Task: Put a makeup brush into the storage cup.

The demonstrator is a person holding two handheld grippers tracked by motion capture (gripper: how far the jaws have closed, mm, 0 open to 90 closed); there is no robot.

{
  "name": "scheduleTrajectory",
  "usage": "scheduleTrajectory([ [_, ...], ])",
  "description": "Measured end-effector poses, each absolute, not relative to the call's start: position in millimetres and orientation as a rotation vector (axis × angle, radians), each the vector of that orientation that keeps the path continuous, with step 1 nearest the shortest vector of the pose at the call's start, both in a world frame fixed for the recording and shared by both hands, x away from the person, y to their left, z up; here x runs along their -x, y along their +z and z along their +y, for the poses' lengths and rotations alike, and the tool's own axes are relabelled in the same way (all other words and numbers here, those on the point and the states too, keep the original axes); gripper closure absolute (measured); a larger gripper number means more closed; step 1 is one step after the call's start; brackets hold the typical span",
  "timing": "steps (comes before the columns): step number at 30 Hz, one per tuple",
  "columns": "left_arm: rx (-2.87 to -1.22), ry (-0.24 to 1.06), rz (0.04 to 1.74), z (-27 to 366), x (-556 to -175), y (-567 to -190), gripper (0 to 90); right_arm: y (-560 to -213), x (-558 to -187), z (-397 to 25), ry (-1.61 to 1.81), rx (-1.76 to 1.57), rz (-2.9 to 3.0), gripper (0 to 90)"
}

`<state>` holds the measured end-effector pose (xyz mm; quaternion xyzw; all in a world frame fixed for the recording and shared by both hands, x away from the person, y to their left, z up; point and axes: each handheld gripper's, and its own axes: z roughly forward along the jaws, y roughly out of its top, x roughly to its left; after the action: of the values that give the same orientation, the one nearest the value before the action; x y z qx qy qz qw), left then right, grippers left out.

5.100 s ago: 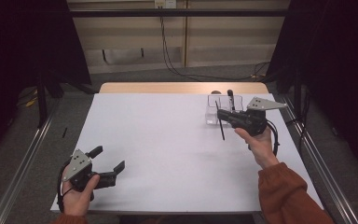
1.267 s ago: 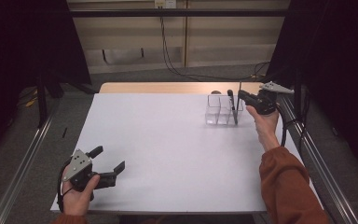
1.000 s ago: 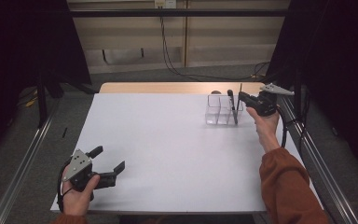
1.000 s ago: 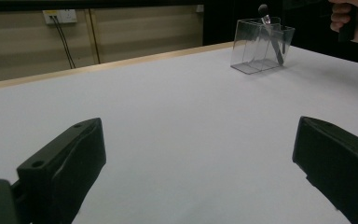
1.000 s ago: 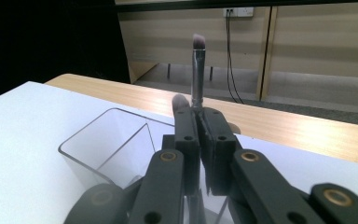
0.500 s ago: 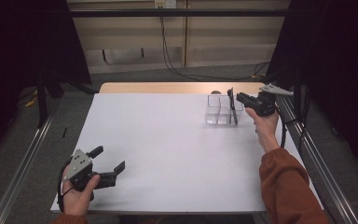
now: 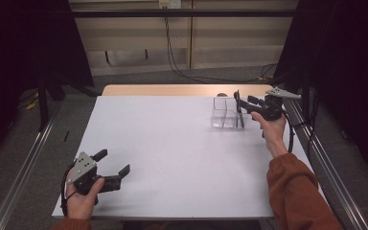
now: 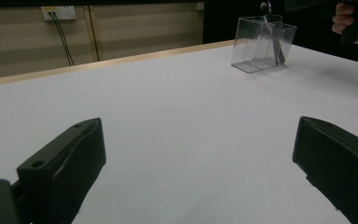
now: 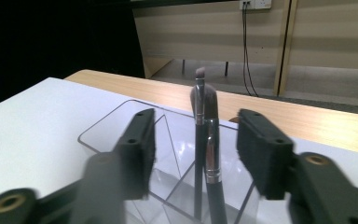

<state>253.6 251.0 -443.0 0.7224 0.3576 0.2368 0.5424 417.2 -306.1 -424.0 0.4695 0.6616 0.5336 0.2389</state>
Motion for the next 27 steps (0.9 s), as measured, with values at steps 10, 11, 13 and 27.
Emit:
scheduleTrajectory([
  [10,-1.718,0.553,0.847,248.2,-255.5,-444.9,2.5,-422.0,-412.3,-306.5,1.468,-1.285,1.813,18.7],
  [11,-1.716,0.554,0.847,248.3,-255.4,-444.8,2.5,-422.6,-411.7,-306.4,1.466,-1.289,1.813,16.2],
  [13,-1.713,0.557,0.848,248.6,-255.0,-444.2,2.5,-423.1,-409.8,-305.8,1.469,-1.306,1.802,12.1],
  [27,-1.695,0.564,0.835,253.7,-251.3,-441.6,2.5,-421.9,-386.8,-304.6,1.483,-1.281,1.809,1.7],
])
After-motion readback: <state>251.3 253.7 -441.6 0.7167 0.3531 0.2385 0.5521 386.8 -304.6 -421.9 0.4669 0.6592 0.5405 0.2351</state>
